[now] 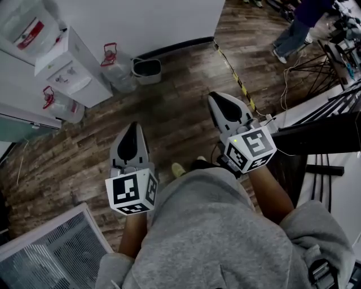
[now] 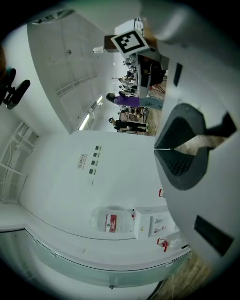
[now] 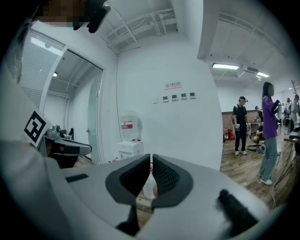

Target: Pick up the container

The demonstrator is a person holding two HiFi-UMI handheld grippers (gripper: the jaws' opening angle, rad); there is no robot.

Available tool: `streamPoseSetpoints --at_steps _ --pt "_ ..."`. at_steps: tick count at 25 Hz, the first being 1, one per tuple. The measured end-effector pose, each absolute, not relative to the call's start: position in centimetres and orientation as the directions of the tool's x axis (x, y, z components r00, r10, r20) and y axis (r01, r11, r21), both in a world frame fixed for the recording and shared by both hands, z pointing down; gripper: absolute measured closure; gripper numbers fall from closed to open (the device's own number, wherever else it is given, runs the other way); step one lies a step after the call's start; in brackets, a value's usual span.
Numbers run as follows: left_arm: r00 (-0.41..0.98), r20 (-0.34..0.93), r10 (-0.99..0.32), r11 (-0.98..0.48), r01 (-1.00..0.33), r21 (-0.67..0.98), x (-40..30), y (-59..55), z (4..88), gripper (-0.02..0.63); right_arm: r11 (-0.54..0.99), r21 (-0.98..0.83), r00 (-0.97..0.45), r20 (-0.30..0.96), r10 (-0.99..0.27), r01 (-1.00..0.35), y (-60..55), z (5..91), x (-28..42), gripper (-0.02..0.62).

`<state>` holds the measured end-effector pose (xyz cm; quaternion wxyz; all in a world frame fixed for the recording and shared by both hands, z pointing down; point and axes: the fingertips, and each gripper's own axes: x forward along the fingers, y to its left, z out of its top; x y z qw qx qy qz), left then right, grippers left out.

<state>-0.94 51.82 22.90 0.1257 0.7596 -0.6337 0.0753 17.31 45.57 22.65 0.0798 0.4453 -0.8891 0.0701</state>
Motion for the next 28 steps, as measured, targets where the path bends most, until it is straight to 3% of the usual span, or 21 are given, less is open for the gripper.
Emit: streamPoseSetpoints --at_steps 28 --pt "0.165 0.264 -0.950 -0.141 -0.984 0.109 -3.2 50.1 23.1 0.588 0.613 0.003 -0.599 0.208 -0.774 -0.790 43.1 22.4 15.3 0.563"
